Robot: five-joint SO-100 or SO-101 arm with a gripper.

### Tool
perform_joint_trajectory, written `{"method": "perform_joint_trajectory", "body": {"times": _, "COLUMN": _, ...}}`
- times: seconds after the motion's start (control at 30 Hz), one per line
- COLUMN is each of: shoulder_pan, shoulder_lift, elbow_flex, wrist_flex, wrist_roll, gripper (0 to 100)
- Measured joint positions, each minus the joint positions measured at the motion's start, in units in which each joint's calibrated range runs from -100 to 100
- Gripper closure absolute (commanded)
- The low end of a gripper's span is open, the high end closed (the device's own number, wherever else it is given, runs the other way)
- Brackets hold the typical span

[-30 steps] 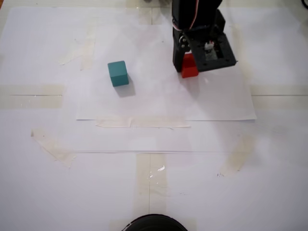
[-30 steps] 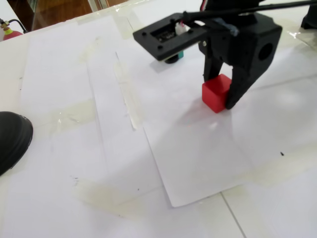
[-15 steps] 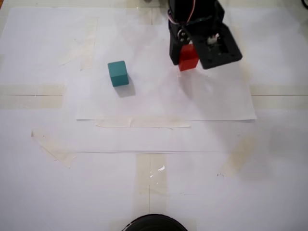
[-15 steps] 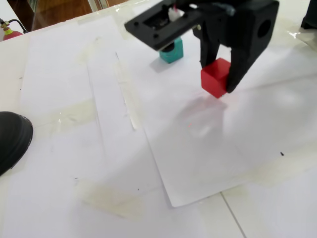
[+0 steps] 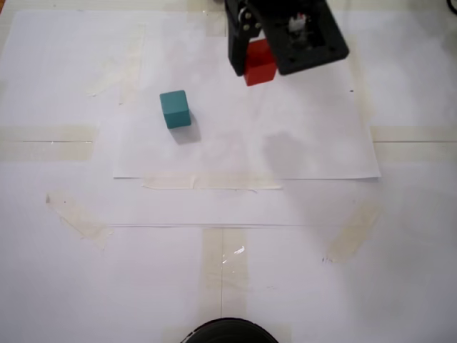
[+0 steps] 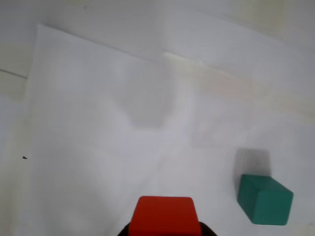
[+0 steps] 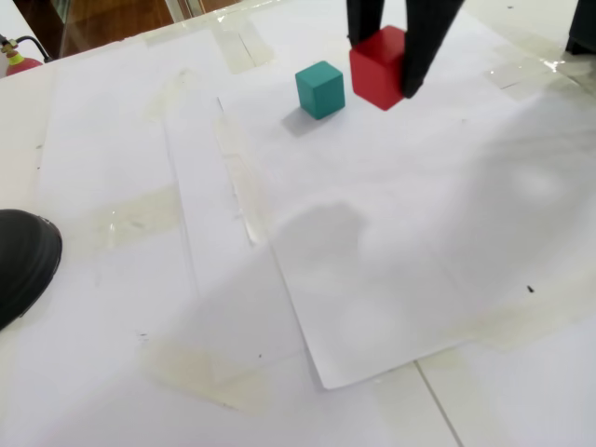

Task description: Put the red cube on the top of the blue cube.

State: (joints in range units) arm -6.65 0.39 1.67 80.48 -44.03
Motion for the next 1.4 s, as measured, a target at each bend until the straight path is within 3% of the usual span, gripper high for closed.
{"method": "perform_joint_trajectory", "body": {"times": 0.7, "shoulder_pan": 13.96, "shoulder_lift": 7.72, "elbow_flex": -7.77, "wrist_flex": 0.33, "wrist_roll": 7.47, "gripper": 88}}
{"method": "perform_joint_trajectory", "body": {"times": 1.4, "shoulder_pan": 18.13, "shoulder_lift": 16.83, "elbow_flex": -13.29, "wrist_flex": -0.81, "wrist_roll": 9.52, "gripper": 88}}
